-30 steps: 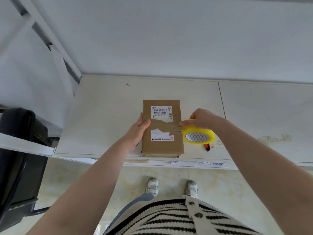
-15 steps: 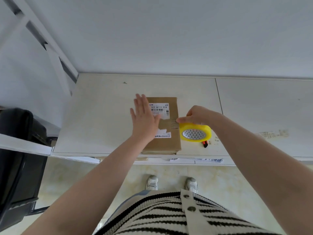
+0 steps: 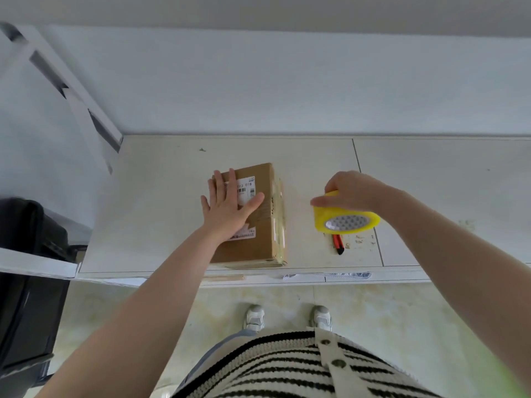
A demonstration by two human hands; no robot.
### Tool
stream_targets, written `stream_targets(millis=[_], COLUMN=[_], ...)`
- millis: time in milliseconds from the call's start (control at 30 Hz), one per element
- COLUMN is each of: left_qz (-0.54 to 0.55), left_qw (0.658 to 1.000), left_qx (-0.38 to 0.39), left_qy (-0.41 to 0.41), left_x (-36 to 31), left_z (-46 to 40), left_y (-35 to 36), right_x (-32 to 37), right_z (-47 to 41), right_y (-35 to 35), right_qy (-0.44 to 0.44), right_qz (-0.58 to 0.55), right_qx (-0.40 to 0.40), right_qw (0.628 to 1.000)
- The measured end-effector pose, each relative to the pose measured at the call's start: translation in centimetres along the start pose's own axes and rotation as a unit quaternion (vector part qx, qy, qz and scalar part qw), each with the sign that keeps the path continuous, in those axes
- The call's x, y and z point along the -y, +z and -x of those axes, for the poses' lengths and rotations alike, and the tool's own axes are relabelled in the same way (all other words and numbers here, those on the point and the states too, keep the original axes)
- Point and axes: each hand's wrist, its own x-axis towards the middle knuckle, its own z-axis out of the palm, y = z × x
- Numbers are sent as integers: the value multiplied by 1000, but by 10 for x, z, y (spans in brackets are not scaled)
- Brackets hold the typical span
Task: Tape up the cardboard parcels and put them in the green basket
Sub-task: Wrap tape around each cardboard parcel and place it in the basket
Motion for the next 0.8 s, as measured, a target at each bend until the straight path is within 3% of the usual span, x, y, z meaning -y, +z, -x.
stream_targets(millis=[400, 667, 800], left_qz=[196, 417, 458], left_qw=[980, 908, 886], left_qx=[13, 26, 65], left_qy=[-32, -16, -15], left_x=[24, 43, 42], left_z=[9, 21, 19], left_y=[-24, -27, -23], right_x=[53, 87, 102], right_z=[-19, -21, -20], right_y=[16, 16, 1], right_qy=[-13, -23, -4], right_qz=[-11, 34, 90], right_qx=[2, -20, -17], right_qw=[1000, 999, 996])
